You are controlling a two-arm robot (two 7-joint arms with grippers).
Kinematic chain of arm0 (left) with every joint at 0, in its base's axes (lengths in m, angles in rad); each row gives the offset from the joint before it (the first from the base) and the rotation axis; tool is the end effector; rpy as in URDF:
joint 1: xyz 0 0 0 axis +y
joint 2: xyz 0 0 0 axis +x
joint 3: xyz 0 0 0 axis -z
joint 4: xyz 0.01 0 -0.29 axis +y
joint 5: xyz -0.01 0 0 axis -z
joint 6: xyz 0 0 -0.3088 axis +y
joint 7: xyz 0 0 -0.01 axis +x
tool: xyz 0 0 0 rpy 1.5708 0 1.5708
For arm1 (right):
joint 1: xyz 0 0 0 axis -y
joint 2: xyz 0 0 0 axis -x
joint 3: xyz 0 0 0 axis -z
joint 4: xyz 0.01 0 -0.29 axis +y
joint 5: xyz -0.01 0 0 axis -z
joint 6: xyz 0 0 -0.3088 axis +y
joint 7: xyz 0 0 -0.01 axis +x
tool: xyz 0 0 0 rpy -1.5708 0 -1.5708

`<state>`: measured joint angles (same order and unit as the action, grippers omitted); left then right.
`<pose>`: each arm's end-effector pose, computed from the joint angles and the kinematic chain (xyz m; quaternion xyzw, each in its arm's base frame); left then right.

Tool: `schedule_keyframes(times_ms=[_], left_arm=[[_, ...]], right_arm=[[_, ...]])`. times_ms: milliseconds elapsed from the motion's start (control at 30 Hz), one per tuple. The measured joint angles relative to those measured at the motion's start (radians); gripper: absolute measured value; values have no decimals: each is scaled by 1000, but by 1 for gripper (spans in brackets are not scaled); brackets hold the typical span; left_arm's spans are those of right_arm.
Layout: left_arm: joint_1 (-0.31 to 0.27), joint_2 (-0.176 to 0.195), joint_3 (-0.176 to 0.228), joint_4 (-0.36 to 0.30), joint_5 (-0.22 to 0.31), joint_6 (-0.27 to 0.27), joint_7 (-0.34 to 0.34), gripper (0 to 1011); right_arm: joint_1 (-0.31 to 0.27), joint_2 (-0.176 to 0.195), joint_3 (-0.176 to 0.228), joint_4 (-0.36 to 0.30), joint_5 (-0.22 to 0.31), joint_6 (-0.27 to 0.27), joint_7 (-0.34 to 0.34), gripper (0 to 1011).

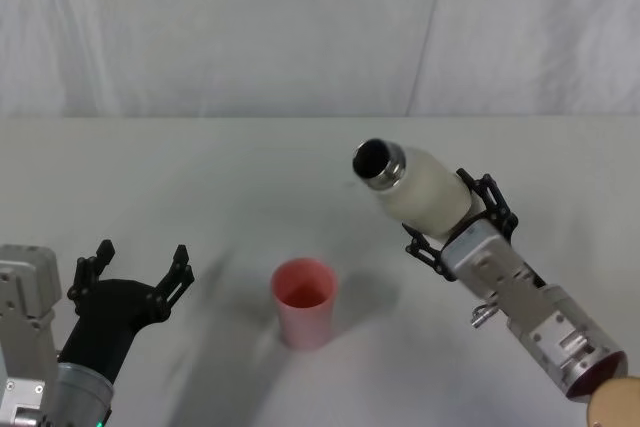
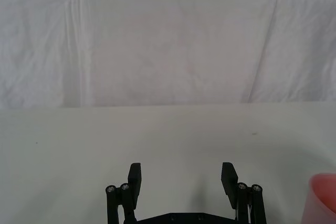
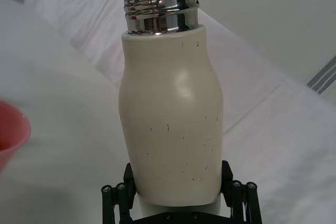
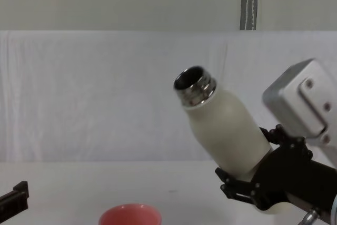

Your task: Grasp the thermos with one hand and pour water into the cup lid.

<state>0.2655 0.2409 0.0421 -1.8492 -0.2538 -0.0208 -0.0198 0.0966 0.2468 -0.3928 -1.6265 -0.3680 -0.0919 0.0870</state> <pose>0.2529 0.0375 -0.2853 -0.0174 0.0064 0.6617 0.7496 0.3315 0.0536 -0.2730 -0.1294 -0.2909 -0.4854 0.8143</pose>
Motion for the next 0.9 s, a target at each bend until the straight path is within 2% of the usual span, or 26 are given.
schedule_keyframes(times_ms=[33, 133, 200, 333, 533, 667, 900], left_arm=[[0, 0, 0, 0, 0, 0, 0, 1001], [0, 0, 0, 0, 0, 0, 0, 1001], [0, 0, 0, 0, 0, 0, 0, 1001], [0, 0, 0, 0, 0, 0, 0, 1001], [0, 0, 0, 0, 0, 0, 0, 1001], [0, 0, 0, 0, 0, 0, 0, 1001], [0, 0, 0, 0, 0, 0, 0, 1001]], right_arm=[[2, 1, -6, 4, -28, -2, -10, 960], [6, 1, -14, 11, -67, -3, -22, 960], [12, 2, -27, 25, -120, -5, -39, 960], [17, 3, -35, 35, -154, -7, -51, 960], [34, 8, -67, 72, -264, -9, -93, 960], [42, 14, -82, 91, -317, -9, -117, 960], [50, 22, -103, 111, -378, -6, -147, 960]])
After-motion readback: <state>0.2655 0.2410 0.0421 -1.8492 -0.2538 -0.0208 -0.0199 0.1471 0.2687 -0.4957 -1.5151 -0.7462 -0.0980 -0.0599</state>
